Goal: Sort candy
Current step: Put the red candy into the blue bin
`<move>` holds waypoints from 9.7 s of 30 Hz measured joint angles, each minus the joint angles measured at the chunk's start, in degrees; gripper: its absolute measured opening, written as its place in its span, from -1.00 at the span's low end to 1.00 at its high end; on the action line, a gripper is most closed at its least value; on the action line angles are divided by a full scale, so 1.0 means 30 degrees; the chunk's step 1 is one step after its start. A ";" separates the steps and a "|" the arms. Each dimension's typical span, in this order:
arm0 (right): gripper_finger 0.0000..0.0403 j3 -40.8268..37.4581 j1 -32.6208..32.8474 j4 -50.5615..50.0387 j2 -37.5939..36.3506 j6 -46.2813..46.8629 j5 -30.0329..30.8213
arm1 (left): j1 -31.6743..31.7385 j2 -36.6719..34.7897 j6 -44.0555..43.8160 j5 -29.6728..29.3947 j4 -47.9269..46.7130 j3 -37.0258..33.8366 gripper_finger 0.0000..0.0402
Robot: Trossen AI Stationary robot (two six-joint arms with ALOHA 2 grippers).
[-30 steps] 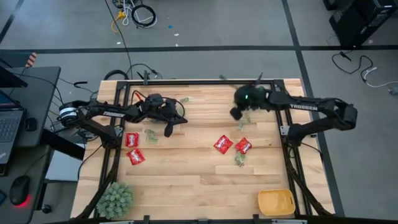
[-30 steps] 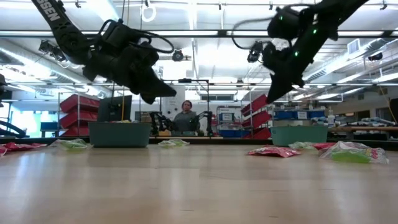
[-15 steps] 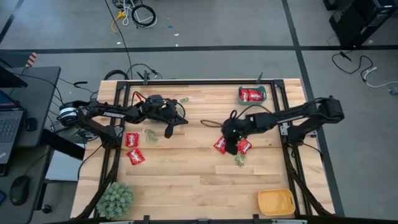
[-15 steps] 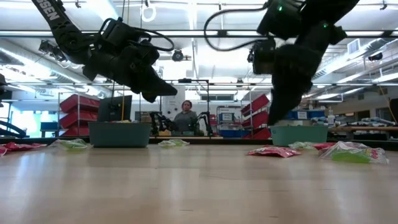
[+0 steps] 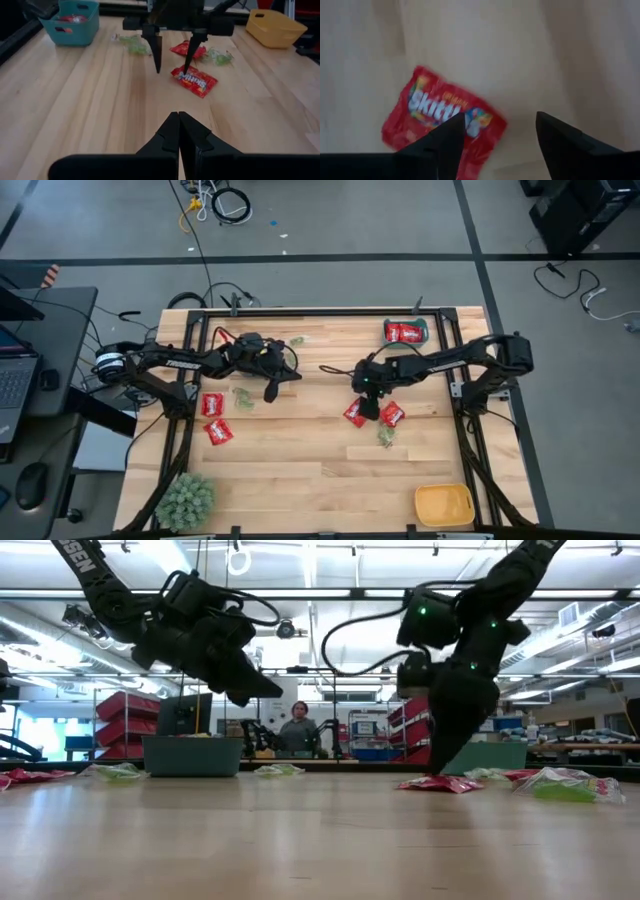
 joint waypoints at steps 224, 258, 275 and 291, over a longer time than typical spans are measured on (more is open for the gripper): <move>-1.00 0.1050 -0.9654 -0.4064 -0.7861 -0.1923 0.5722 | -0.2746 -0.2714 -0.1907 -0.2132 -0.6407 0.0450 -1.00; -1.00 -0.1064 -0.1328 0.4246 -0.7479 -0.0404 0.6448 | -0.7482 -0.4896 -1.4495 -0.7512 -2.9443 0.1059 -0.52; -1.00 -0.1064 -0.1313 0.4262 -0.7479 -0.0404 0.6448 | -0.7482 -0.4895 -1.6300 -0.8343 -2.7859 -0.0749 -0.30; -1.00 -0.1064 -0.0846 0.4277 -0.7479 -0.0989 0.6448 | -0.8401 -0.4860 -1.2903 -0.8961 -2.8623 0.2536 -0.99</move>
